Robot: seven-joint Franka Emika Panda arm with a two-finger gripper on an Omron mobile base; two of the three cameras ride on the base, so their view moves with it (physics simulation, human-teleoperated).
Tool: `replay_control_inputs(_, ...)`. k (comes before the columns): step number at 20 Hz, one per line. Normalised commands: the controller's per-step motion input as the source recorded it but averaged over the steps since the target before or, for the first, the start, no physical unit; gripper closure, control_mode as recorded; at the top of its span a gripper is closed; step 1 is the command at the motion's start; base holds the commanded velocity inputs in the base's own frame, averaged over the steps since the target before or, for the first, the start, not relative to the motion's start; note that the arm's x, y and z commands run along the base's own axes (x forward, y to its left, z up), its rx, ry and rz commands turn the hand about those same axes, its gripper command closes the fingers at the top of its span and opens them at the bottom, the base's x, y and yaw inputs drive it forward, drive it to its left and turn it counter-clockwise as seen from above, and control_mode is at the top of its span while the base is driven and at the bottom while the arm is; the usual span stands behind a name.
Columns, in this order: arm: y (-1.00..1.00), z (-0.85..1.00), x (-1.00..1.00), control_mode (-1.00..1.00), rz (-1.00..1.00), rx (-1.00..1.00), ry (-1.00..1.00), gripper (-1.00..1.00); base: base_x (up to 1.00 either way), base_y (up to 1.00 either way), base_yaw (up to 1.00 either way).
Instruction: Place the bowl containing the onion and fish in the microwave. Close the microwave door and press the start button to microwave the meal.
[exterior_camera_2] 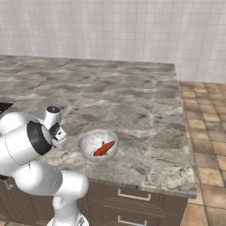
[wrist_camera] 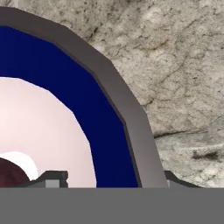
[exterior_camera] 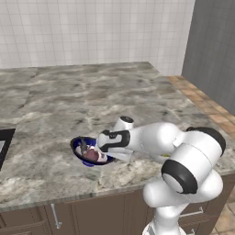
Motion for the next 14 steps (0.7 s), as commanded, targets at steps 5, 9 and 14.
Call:
replay_control_inputs(5, 0.0, 0.0, 0.0, -1.0, 0.0, 0.0, 0.0, 1.0, 0.0, 0.0, 0.0)
replay_control_inputs(9, -0.05, 0.32, 0.0, -1.0, 0.0, 0.01, 0.0, 1.0, 0.0, 0.0, 0.0)
replay_control_inputs(14, -0.06, 0.44, 0.0, -1.0, 0.0, 0.0, -0.02, 1.0, 0.0, 0.0, 0.0)
